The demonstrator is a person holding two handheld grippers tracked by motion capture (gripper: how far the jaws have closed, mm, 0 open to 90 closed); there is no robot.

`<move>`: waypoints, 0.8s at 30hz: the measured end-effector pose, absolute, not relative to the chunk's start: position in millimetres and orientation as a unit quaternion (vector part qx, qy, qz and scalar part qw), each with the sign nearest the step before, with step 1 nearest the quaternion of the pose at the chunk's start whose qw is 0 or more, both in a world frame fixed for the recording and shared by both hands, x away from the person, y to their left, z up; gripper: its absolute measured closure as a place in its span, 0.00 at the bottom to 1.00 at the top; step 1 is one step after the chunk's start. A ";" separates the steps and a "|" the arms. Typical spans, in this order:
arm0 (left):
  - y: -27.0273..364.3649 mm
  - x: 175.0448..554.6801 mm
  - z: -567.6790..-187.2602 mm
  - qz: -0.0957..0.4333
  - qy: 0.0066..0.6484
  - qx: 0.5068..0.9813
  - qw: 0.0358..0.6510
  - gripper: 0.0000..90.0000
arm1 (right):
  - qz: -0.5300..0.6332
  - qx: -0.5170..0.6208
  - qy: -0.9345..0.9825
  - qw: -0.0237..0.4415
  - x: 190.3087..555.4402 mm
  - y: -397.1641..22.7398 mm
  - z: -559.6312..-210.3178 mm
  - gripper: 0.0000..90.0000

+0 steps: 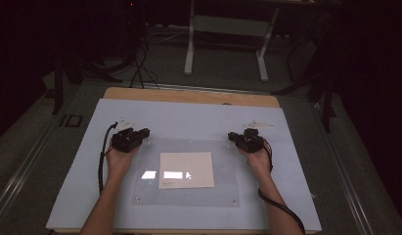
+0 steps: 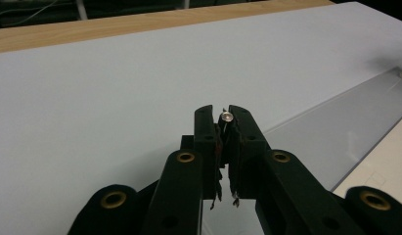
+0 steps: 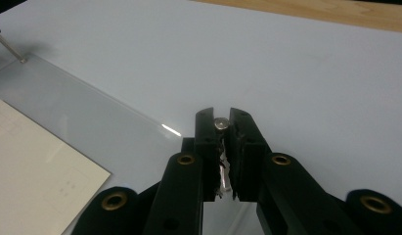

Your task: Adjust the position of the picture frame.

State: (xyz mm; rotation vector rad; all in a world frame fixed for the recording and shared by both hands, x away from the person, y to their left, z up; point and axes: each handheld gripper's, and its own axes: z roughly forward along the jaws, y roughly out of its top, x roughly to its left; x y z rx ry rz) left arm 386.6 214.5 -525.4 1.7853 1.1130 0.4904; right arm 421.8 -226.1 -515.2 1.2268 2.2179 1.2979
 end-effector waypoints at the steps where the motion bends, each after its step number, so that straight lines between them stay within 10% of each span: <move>1: 215.3 386.8 -526.0 0.198 0.455 0.727 0.474 0.93 | 0.449 0.427 0.772 0.145 422.1 -225.9 -514.6 0.93; 24: 221.9 408.7 -525.6 0.134 0.480 0.719 0.484 0.93 | 0.430 0.453 0.774 0.102 438.0 -226.4 -509.3 0.94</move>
